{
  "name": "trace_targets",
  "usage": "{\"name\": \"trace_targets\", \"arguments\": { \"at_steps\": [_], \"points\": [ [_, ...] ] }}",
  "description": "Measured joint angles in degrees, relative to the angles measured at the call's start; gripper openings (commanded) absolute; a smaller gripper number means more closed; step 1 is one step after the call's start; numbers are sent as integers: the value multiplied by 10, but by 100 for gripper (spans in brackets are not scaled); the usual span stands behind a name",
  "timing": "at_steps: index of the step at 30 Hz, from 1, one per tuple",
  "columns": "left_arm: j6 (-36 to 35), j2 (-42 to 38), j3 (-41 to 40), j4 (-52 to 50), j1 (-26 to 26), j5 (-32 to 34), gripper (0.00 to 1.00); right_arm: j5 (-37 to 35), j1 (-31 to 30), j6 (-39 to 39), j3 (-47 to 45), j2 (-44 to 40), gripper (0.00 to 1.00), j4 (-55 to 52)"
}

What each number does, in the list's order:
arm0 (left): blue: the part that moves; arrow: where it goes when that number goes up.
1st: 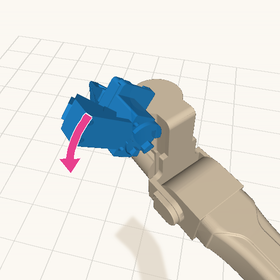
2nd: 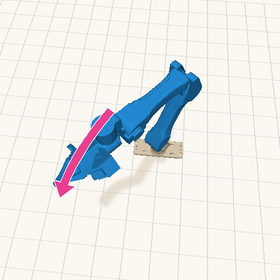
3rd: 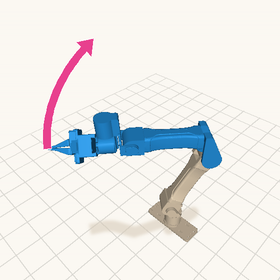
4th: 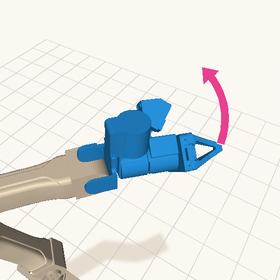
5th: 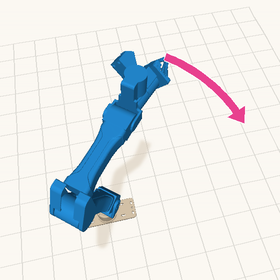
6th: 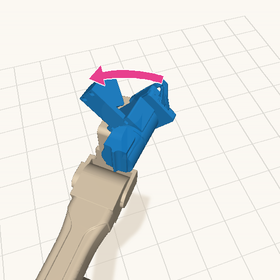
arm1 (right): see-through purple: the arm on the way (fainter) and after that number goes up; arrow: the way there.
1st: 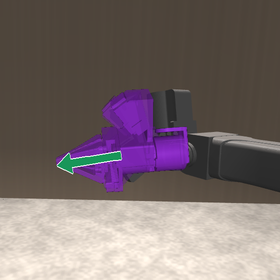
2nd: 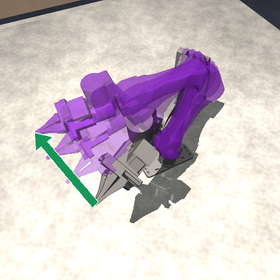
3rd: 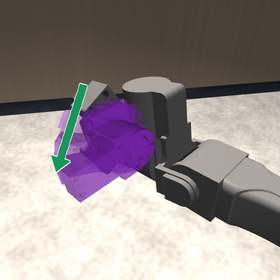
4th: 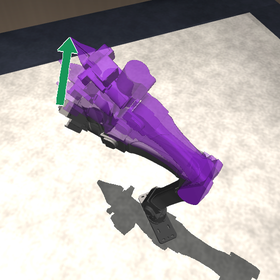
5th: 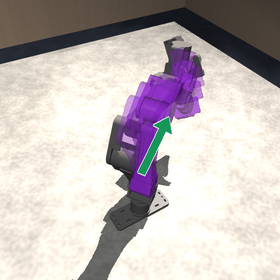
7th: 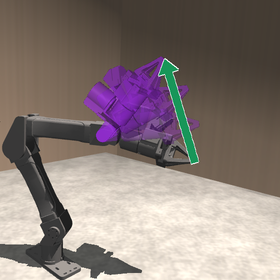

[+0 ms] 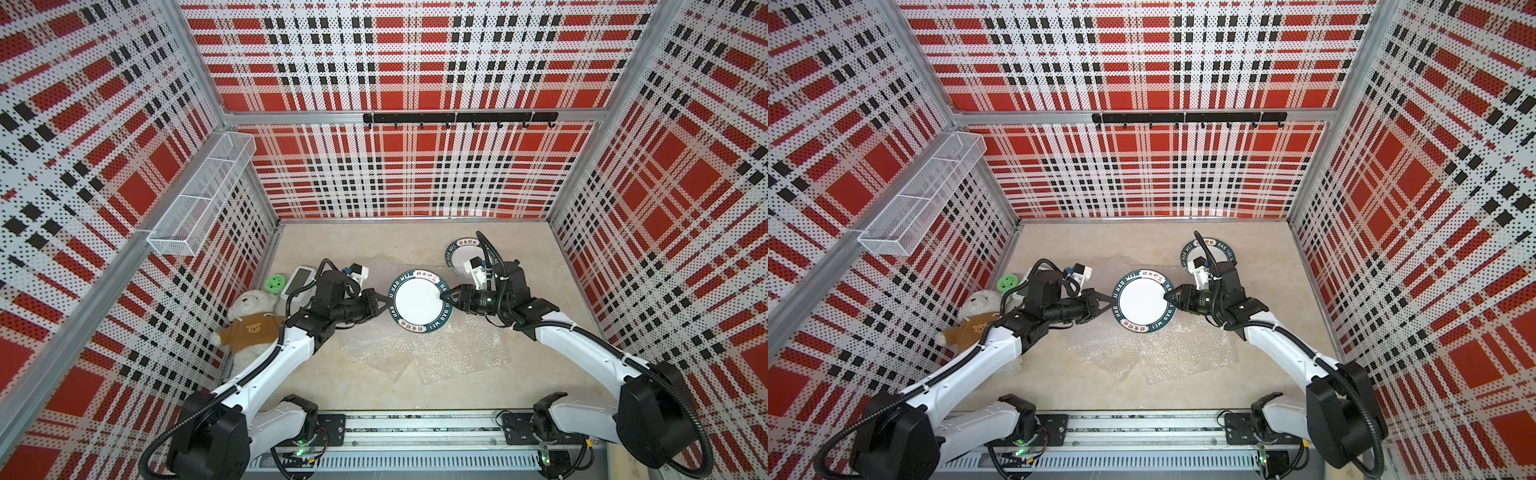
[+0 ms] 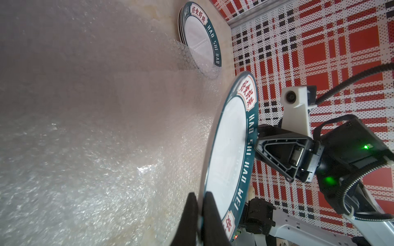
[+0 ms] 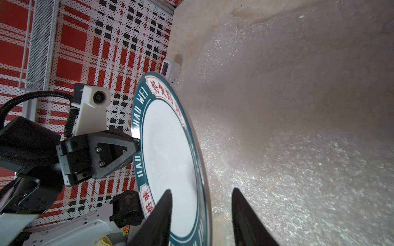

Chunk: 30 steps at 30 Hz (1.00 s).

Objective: Unpack dinner plates from bubble wrap
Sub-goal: Pick up the plate from the bubble wrap.

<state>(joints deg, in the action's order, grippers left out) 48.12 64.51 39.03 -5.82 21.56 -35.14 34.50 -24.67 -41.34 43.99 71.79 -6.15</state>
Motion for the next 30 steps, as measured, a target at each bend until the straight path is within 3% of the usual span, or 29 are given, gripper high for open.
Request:
{"name": "trace_targets", "arguments": {
  "at_steps": [4, 10, 19, 22, 25, 27, 29, 30],
  "points": [
    [8, 10, -5, 16, -2, 0, 0, 1, 0, -2, 0, -3, 24, 0],
    [10, 17, -7, 25, -3, -1, 0, -1, 0, -4, 0, -3, 18, -1],
    [7, 28, -11, 31, -4, 0, 0, -5, 1, -15, 0, 5, 0, 2],
    [7, 34, -13, 38, -5, 1, 0, -5, 1, -18, 0, 12, 0, 5],
    [6, 39, -21, 49, -9, 1, 25, -5, 0, -20, 0, 23, 0, 11],
    [6, 41, -25, 54, -13, 0, 50, -13, 0, -20, 0, 30, 0, 10],
    [7, 41, -25, 56, -16, -1, 68, -24, 1, -20, 1, 33, 0, 1],
    [7, 39, -25, 57, -19, -2, 98, -29, 3, -20, 3, 33, 0, -6]
  ]
}}
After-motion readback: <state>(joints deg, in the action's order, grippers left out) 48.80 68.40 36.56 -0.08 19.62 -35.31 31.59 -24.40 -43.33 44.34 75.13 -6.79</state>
